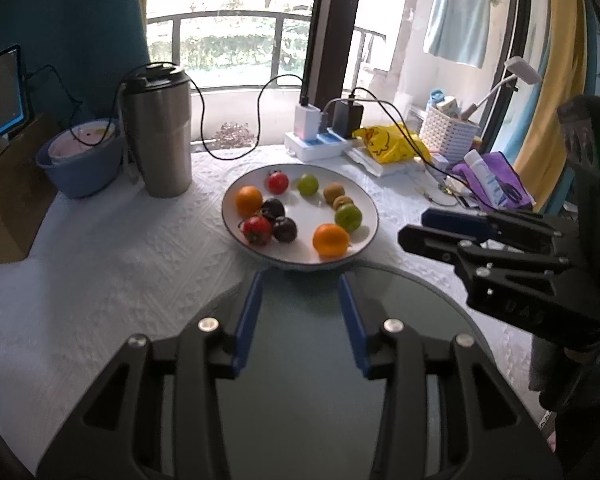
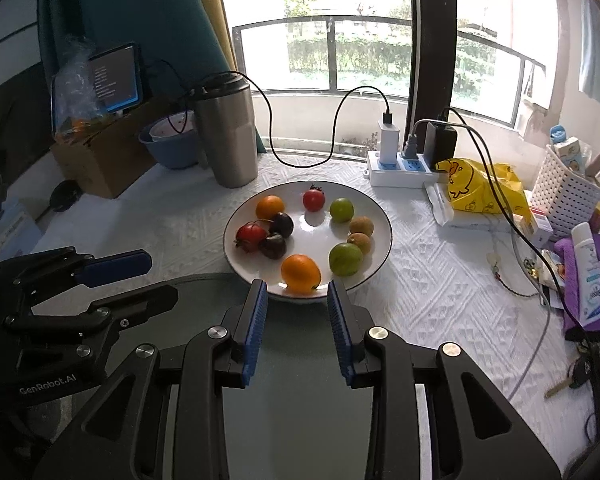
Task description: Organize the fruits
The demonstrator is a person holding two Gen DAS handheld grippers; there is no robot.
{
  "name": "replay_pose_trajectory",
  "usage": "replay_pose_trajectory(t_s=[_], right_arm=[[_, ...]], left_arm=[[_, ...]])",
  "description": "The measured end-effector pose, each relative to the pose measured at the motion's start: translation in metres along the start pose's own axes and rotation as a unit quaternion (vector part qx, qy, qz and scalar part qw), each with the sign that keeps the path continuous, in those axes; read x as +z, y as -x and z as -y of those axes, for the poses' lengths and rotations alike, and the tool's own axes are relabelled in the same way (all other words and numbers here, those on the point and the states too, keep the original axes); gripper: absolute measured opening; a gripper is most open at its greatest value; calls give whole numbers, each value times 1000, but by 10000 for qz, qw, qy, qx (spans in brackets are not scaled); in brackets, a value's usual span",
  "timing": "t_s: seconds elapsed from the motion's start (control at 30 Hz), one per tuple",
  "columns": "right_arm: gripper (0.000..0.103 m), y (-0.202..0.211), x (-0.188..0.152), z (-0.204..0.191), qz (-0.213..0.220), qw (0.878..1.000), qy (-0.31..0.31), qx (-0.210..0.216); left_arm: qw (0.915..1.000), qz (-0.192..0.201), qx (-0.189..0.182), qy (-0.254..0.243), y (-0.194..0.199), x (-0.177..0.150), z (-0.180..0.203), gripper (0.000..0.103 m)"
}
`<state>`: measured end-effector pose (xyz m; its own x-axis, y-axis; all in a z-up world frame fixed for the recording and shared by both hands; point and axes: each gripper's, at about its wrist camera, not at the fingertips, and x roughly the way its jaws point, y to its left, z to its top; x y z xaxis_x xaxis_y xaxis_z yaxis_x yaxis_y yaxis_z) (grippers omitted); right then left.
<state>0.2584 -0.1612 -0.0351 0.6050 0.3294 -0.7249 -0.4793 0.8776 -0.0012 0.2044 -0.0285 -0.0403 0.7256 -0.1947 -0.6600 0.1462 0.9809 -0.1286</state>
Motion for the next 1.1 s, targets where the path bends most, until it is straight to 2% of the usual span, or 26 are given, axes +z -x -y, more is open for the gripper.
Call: replay_pose_trajectory(t_s=[0.5,0.57,0.6,0.63,0.77,0.9,0.97,1.03,1.1], right_arm=[[35,52,-24,-28,204,9997,91,-121],[40,61,-25,-32,262,9995,85,-154],[49,65,-26,-33,296,9994,74,-167],[53,71,-26,-35,354,9992,50,-178],[55,91,-25,-39,533,9983,3,-237],[59,109,-24,-44,677,9973,28,-297],[62,118,-24,-45,747,9967,29,-315],[70,127,-23,-45,820,9961,1,-322],[75,134,-22,-44,860,9959,-30,-294]], left_arm=[[9993,261,218,-168,60,-25,9,42],[9993,279,213,-133,67,-29,9,42],[9994,276,204,-98,70,-31,9,42],[9995,269,172,-55,74,-32,9,42],[9992,354,165,78,90,-34,10,43],[9980,573,274,-1,110,-32,15,43],[9967,697,406,-58,118,-30,18,43],[9944,821,656,-90,126,-28,20,43],[9939,874,666,-78,133,-24,19,43]])
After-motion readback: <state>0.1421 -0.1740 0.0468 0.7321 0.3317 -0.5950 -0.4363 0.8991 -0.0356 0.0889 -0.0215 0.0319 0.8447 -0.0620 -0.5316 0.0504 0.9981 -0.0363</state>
